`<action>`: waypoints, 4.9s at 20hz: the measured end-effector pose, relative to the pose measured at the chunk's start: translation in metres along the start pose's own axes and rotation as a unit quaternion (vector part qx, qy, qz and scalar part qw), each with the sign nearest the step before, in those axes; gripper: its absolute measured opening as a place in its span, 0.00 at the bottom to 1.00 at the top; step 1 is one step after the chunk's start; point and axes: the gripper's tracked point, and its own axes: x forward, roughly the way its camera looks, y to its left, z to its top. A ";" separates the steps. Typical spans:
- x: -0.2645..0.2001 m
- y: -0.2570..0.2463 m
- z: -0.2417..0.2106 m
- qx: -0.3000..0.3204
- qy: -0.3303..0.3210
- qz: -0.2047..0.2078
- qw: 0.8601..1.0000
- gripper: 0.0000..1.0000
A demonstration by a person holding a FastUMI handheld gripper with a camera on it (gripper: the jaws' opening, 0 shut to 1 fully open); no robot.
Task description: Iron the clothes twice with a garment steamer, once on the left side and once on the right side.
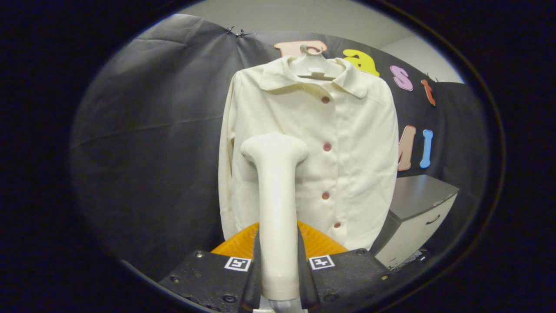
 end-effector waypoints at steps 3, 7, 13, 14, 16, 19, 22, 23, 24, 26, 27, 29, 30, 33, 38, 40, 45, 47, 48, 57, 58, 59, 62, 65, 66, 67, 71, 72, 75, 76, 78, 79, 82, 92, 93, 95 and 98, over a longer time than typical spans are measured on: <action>-0.001 -0.001 -0.038 0.003 0.036 0.000 0.999 0.34; 0.000 0.000 -0.089 0.014 0.084 0.003 0.996 0.35; -0.004 0.004 -0.144 0.032 0.132 0.010 0.991 0.35; -0.007 0.005 -0.154 0.032 0.140 0.011 0.990 0.35; -0.011 0.004 -0.172 0.033 0.157 0.010 0.987 0.35; -0.019 0.001 -0.196 0.036 0.185 0.009 0.982 0.35; -0.026 -0.005 -0.213 0.034 0.210 0.009 0.977 0.35; -0.030 -0.005 -0.217 0.031 0.219 0.012 0.975 0.35; -0.032 -0.007 -0.218 0.030 0.223 0.014 0.974 0.35; -0.037 -0.006 -0.217 0.030 0.223 0.024 0.974 0.35; -0.040 -0.006 -0.215 0.028 0.222 0.029 0.974 0.35; -0.049 -0.007 -0.209 0.030 0.219 0.039 0.974 0.35; -0.053 -0.008 -0.206 0.033 0.218 0.043 0.974 0.35; -0.065 -0.020 -0.185 0.049 0.206 0.053 0.976 0.35; -0.074 -0.066 -0.098 0.084 0.133 0.035 0.987 0.35; -0.073 -0.085 -0.053 0.094 0.095 0.027 0.991 0.35; -0.068 -0.126 0.027 0.075 0.019 0.007 0.997 0.34; -0.065 -0.137 0.045 0.079 0.004 0.003 0.997 0.34; -0.062 -0.144 0.055 0.081 -0.004 0.001 0.997 0.34; -0.019 -0.174 0.113 0.086 -0.050 -0.012 0.995 0.34; -0.014 -0.174 0.115 0.084 -0.051 -0.012 0.995 0.34; -0.008 -0.175 0.114 0.078 -0.051 -0.013 0.996 0.34; 0.003 -0.176 0.094 0.081 -0.030 -0.013 0.996 0.34; 0.011 -0.176 0.064 0.079 -0.001 -0.014 0.997 0.34; 0.012 -0.177 0.052 0.081 0.011 -0.015 0.997 0.34; 0.014 -0.178 0.041 0.085 0.021 -0.014 0.996 0.34; 0.017 -0.184 0.001 0.080 0.057 -0.018 0.995 0.34; 0.017 -0.185 -0.007 0.082 0.064 -0.018 0.994 0.34; 0.014 -0.186 -0.037 0.082 0.092 -0.017 0.992 0.34; 0.013 -0.187 -0.046 0.082 0.099 -0.016 0.992 0.34; 0.010 -0.186 -0.066 0.079 0.118 -0.015 0.990 0.35; 0.010 -0.187 -0.076 0.080 0.126 -0.015 0.989 0.35; 0.007 -0.187 -0.104 0.082 0.151 -0.015 0.985 0.34; -0.001 -0.183 -0.165 0.080 0.205 -0.016 0.975 0.35; -0.003 -0.183 -0.172 0.082 0.211 -0.016 0.974 0.35; -0.007 -0.182 -0.186 0.083 0.224 -0.017 0.971 0.35; -0.016 -0.180 -0.206 0.086 0.243 -0.017 0.966 0.35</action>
